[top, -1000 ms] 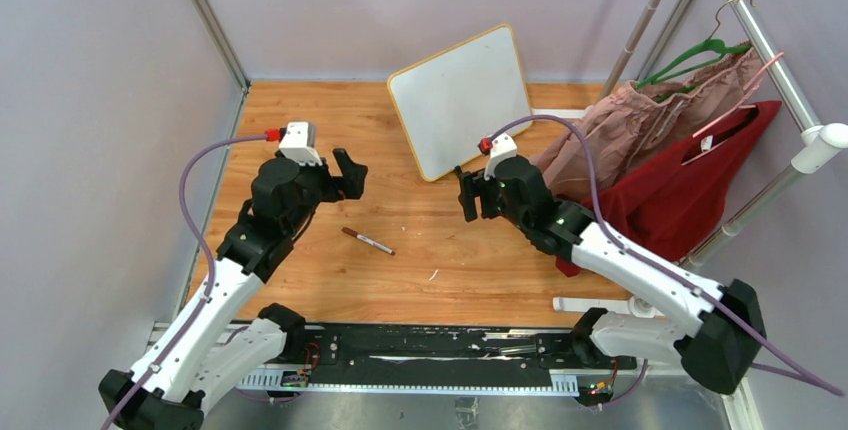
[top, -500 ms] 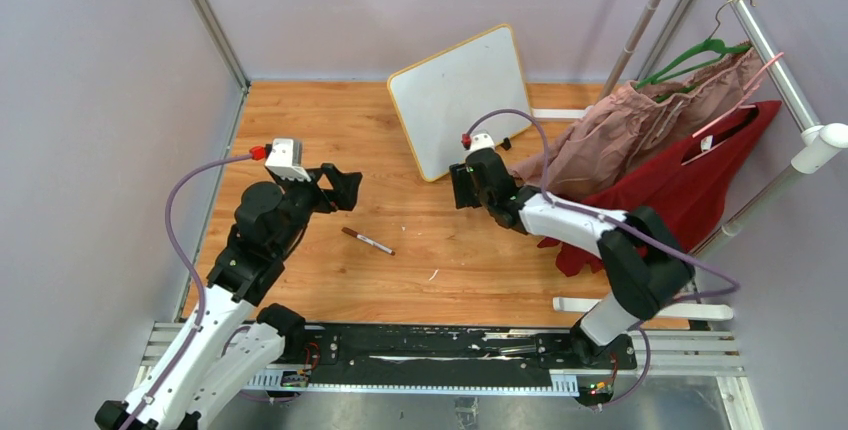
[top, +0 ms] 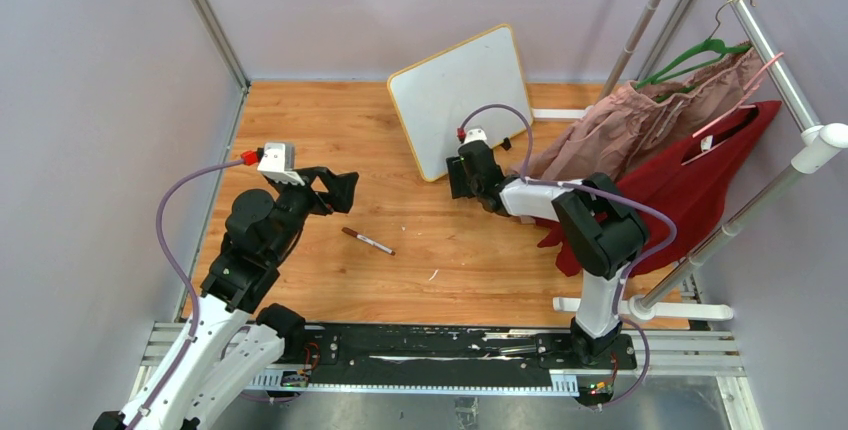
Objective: Write a sentence on the whiteboard
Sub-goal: Move the whiteboard to the center of the board.
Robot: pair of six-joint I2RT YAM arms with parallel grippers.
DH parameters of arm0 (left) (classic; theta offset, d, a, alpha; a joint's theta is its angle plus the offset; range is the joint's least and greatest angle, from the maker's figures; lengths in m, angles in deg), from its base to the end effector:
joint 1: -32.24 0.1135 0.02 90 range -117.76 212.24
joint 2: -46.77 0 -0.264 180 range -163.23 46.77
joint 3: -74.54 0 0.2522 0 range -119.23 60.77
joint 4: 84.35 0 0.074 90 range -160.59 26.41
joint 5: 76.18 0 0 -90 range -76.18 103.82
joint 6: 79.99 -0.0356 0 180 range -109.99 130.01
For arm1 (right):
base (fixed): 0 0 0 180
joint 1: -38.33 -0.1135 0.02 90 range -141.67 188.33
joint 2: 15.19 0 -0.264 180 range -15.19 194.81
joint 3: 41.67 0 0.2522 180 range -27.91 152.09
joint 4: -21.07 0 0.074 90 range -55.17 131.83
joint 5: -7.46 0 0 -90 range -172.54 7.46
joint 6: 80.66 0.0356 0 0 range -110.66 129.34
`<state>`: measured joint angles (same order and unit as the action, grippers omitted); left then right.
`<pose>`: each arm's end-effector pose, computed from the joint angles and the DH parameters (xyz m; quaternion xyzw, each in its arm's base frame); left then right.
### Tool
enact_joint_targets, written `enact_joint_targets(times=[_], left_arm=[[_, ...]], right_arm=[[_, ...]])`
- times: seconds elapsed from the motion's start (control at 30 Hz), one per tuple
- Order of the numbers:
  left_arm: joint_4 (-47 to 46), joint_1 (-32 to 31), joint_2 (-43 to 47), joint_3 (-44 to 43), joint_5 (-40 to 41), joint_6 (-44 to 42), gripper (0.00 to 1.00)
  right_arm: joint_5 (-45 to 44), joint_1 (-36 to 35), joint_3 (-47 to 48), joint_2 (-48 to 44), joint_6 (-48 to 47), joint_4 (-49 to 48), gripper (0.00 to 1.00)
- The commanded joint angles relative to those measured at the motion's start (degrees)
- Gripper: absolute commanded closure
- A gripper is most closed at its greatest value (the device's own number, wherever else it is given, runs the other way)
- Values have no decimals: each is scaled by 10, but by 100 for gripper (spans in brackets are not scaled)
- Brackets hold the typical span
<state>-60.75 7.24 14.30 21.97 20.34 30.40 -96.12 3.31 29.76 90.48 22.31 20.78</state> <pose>0.1316 -0.0569 0.3352 -0.0097 0.7282 -0.2257 0.6471 0.3241 0.2169 0.1651 -0.1131 0.8710 0.0944 0.4687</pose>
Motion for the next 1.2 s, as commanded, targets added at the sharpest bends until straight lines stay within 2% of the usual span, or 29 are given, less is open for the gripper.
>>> enact_joint_targets(times=[0.0, 0.47, 0.63, 0.83, 1.1, 1.17], left_arm=[[-14, -3, 4, -1, 3, -9, 3], [-16, -3, -3, -1, 5, -11, 3], [-15, -3, -4, -1, 4, -10, 2], [-16, -3, -3, -1, 4, -9, 2], [-17, -3, -1, 1, 3, -6, 2], [-18, -3, 1, 2, 3, -4, 2]], right_arm=[[11, 20, 28, 20, -18, -34, 34], [76, 34, 57, 65, -30, -78, 43], [85, 36, 71, 75, -30, -75, 54], [93, 36, 77, 79, -30, -71, 72], [109, 34, 72, 73, -30, -56, 91], [110, 31, 71, 70, -29, -47, 98]])
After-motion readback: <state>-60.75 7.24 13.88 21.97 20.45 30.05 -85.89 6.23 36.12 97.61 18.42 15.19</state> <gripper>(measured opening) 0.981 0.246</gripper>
